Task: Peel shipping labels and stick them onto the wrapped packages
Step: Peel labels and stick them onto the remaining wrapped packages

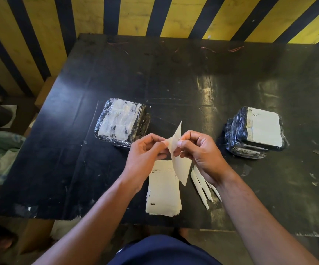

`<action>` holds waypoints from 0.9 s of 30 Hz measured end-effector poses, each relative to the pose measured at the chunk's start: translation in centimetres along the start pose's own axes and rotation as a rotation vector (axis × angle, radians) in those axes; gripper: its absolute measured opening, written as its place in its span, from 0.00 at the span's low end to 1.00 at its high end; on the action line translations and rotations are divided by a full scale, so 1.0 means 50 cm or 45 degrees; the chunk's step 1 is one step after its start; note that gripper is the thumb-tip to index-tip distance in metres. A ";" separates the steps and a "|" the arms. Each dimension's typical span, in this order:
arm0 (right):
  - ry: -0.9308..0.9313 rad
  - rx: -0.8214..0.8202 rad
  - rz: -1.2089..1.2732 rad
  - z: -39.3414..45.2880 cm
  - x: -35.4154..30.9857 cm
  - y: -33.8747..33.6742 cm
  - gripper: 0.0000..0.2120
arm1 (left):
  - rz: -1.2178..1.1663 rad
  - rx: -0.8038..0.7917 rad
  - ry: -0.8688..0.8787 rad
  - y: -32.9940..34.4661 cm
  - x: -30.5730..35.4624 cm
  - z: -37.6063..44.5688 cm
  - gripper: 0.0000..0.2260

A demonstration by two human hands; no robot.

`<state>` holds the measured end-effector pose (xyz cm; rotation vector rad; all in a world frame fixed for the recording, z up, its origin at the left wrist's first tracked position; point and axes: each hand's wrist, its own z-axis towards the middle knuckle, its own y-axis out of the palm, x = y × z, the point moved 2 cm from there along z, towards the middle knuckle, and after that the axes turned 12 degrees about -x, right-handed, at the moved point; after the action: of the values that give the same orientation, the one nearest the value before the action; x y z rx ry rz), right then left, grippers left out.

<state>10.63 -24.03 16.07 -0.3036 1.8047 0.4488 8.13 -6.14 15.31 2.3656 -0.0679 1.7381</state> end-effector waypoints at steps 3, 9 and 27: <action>0.054 0.128 0.073 -0.003 0.019 -0.021 0.10 | -0.216 0.082 -0.079 0.000 -0.016 0.012 0.05; 0.121 0.228 0.633 -0.013 0.077 -0.084 0.15 | -0.484 0.235 -0.150 -0.012 -0.052 0.029 0.05; 0.066 0.808 1.003 -0.087 0.177 -0.327 0.03 | -0.689 0.697 -0.059 -0.050 -0.085 0.049 0.06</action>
<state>11.45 -40.35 6.18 0.8664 1.9671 0.3731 9.54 -4.52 10.23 2.4248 1.0596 1.5556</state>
